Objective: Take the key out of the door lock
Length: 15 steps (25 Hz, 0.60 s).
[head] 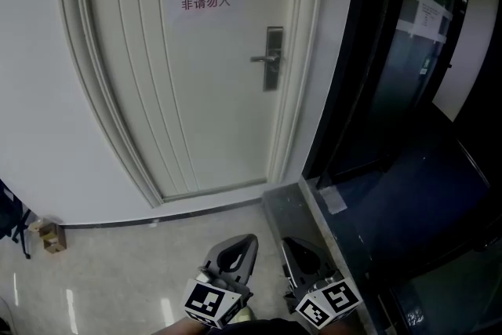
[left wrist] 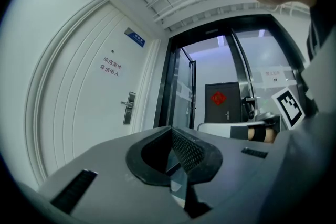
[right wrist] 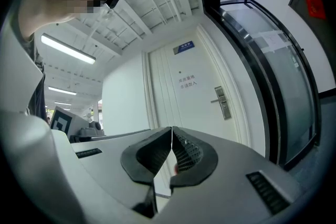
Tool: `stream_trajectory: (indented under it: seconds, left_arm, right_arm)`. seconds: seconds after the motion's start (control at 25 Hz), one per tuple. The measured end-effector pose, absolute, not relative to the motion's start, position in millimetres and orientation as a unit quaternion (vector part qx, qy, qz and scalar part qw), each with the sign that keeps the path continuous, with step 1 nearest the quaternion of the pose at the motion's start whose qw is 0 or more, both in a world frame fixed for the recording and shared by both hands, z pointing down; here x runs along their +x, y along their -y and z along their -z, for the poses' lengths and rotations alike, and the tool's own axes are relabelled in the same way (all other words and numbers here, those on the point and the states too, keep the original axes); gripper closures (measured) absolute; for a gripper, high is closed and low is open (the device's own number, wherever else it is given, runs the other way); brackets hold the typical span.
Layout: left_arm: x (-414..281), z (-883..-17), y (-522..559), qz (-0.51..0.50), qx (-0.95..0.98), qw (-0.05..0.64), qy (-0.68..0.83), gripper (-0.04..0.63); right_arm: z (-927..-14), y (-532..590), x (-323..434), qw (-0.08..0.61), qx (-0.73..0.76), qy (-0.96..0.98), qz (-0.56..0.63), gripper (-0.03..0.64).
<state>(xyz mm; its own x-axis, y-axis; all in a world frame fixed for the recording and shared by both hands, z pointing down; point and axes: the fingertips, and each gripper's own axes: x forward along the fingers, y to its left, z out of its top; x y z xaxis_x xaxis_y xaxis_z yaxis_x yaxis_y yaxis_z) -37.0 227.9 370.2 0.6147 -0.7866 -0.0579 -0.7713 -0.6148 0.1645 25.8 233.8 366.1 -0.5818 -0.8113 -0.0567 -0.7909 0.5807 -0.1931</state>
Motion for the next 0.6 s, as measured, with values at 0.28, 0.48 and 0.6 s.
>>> stream_trajectory:
  seconds: [0.28,0.48,0.6]
  left_arm:
    - [-46.6,-377.3,-175.3,0.057,0.9,0.068,0.427,0.589]
    - [-48.4,-383.7,-138.1,0.058,0.898,0.07,0.43,0.589]
    - [-49.1,-387.6,-110.3,0.055,0.895,0.068,0.438,0.589]
  right_arm:
    - [-368.1,-178.6,13.1,0.071,-0.456,-0.884,0.075,0.6]
    - [-373.1,-137.4,11.6,0.07,-0.452,-0.886,0.075,0.6]
    - [-374.4,-105.5,12.2,0.071,-0.446,-0.889,0.074,0.601]
